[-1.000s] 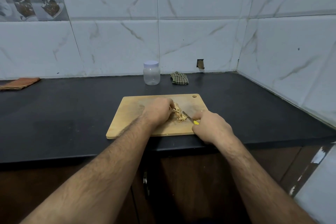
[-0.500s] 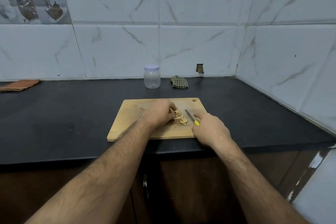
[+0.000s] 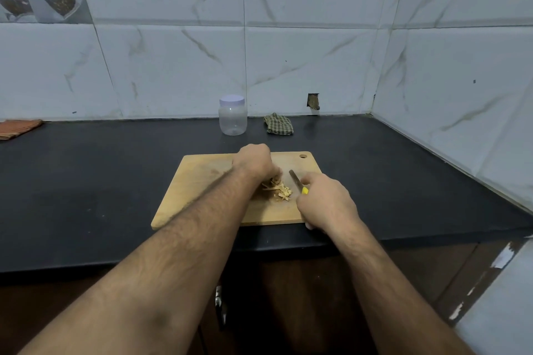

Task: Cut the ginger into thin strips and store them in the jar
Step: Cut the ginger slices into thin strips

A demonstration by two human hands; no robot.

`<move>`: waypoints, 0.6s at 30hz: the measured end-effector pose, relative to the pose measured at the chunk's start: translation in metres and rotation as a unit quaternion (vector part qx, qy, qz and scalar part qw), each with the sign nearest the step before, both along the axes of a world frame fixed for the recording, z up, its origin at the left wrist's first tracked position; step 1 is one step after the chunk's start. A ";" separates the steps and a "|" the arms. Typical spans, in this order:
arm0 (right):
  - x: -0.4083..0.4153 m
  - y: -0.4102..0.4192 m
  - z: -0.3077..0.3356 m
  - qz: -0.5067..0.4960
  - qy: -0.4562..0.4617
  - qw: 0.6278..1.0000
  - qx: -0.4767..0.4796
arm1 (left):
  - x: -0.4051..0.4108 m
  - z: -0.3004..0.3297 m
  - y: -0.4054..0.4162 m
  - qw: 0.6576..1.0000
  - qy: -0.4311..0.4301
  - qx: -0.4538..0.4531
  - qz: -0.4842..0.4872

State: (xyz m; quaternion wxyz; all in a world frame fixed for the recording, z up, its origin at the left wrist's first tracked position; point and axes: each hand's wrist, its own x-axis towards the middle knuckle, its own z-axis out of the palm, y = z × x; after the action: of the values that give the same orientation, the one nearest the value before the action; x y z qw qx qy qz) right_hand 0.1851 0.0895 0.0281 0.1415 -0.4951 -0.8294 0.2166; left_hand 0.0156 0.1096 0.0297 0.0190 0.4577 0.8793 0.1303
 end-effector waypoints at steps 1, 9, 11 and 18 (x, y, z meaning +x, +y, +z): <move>0.000 0.000 0.000 0.000 0.000 1.000 -0.002 | 0.000 0.002 0.003 1.000 0.001 -0.009 0.001; 0.002 -0.010 0.002 0.046 0.024 0.999 0.013 | -0.021 0.005 -0.007 0.999 0.002 -0.015 0.046; 0.008 -0.018 0.004 0.070 0.015 0.997 0.008 | -0.029 0.003 -0.010 0.999 0.009 -0.006 0.052; 0.020 -0.020 0.000 0.082 -0.052 0.995 0.029 | -0.032 -0.006 -0.010 0.998 0.017 0.027 0.050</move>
State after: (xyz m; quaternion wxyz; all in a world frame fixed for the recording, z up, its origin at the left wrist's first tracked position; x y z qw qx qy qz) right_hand 0.2046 0.0700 0.0279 0.0944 -0.4320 -0.8792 0.1774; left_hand -0.0162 0.0992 0.0235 -0.0152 0.4154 0.8975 0.1472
